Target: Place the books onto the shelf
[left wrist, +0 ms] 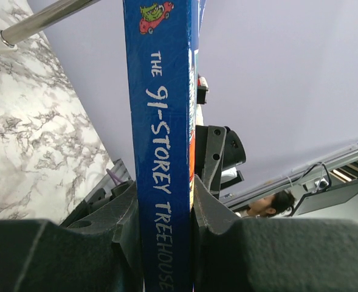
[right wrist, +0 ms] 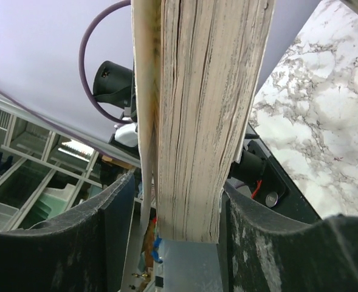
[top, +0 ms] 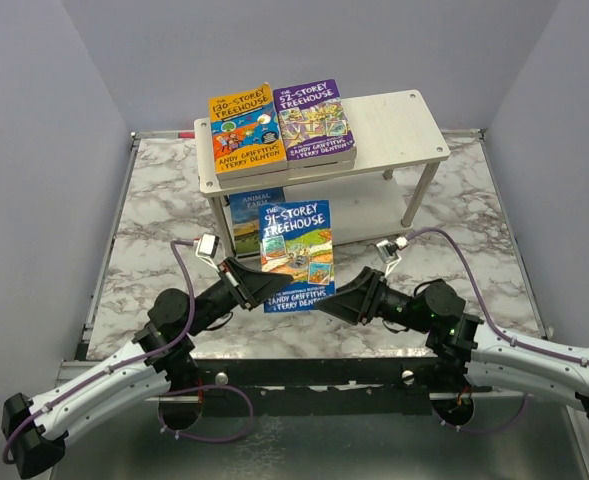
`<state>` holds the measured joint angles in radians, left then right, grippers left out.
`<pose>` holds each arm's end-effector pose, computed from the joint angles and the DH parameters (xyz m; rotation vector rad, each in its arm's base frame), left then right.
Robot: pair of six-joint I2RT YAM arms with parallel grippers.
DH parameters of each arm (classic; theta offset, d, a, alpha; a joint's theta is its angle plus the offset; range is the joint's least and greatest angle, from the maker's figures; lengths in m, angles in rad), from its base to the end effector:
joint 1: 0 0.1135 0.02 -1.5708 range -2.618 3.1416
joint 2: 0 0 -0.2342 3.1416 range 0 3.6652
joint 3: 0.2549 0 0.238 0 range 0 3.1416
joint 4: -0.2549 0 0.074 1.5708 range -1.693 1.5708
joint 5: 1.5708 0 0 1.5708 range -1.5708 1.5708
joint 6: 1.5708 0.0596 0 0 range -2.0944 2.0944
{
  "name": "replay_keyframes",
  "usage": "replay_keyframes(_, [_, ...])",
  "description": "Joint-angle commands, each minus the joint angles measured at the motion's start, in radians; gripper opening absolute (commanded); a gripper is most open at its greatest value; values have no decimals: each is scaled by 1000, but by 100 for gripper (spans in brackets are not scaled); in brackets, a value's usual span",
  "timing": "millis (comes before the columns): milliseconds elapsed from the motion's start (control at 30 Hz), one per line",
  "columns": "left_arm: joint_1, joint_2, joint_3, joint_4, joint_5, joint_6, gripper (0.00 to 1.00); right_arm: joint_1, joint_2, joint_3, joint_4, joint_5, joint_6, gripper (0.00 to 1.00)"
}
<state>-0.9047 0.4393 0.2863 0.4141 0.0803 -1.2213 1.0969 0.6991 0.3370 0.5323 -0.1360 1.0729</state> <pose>0.1036 -0.1395 0.2718 -0.1659 1.5591 -1.8124 0.0880 0.1892 0.2613 -0.1570 1.6902 1.8290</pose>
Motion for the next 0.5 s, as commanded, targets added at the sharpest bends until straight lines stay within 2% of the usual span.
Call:
replay_keyframes(0, [1,-42,20,32,-64,20,0,14,-12,8,25,40,2,54])
replay_keyframes(233, [1,-64,1,15,-73,9,0,23,5,22,31,86,-4,47])
replay_keyframes(467, [1,-61,-9,12,-60,5,0,35,35,45,57,128,-11,51])
